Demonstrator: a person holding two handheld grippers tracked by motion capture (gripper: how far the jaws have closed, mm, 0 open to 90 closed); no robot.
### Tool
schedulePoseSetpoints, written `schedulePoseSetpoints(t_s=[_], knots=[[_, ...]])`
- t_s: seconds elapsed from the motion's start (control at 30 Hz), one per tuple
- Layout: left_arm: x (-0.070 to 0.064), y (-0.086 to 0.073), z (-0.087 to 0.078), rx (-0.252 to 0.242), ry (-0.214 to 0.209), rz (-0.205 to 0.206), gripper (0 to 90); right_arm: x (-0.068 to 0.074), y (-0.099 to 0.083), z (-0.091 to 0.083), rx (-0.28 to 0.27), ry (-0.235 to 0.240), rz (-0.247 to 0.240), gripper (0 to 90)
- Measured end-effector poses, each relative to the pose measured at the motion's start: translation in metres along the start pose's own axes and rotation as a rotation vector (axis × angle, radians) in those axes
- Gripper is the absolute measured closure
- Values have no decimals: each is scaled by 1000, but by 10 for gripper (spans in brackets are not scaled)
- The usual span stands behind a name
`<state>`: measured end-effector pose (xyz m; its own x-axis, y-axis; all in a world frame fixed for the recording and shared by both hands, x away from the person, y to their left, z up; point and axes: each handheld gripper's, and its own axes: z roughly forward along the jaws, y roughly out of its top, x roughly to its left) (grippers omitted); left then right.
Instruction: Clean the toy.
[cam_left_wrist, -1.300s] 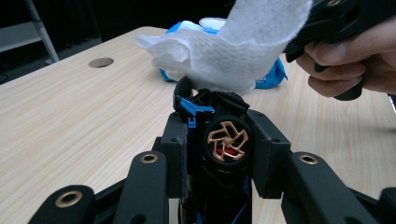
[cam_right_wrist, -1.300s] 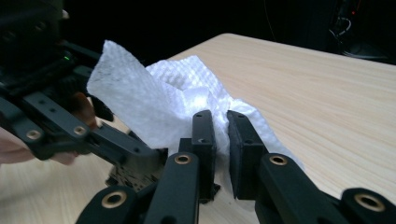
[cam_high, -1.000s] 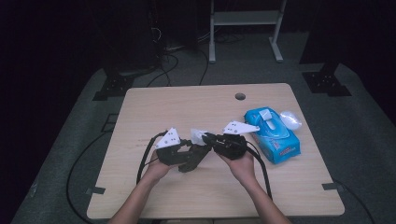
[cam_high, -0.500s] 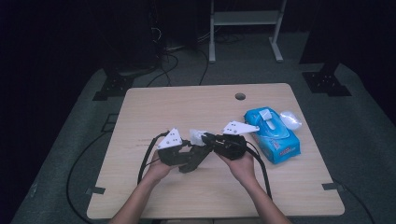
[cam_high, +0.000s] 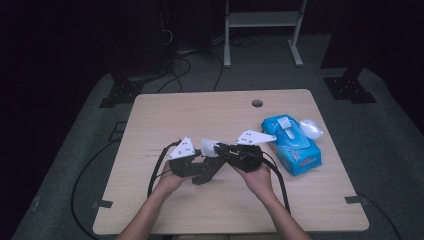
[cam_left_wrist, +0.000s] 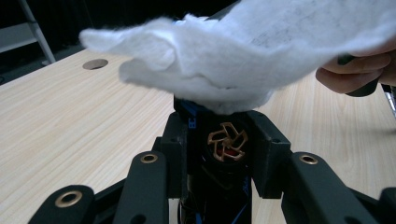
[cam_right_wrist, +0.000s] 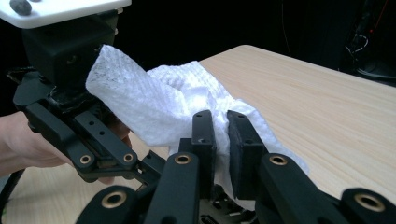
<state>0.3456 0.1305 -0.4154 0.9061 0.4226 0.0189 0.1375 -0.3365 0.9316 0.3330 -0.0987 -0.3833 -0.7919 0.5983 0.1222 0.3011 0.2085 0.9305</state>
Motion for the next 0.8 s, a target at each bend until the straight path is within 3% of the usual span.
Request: schedulePoseSetpoints(t_s=[0.13, 0.23, 0.4, 0.67, 0.8], knots=[[1, -1, -2, 0, 3, 0, 629, -7, -6, -2, 0, -20, 14, 815], [2, -1, -2, -1, 3, -3, 629, -17, -16, -5, 1, -41, 62, 814], [1, -1, 0, 5, 3, 0, 629, -30, -35, -5, -7, -30, 151, 814], [2, -1, -1, 5, 5, 0, 629, -38, -52, -2, 35, -51, 179, 814], [3, -1, -2, -7, 3, -6, 629, -37, -46, -5, 15, -41, 187, 814]])
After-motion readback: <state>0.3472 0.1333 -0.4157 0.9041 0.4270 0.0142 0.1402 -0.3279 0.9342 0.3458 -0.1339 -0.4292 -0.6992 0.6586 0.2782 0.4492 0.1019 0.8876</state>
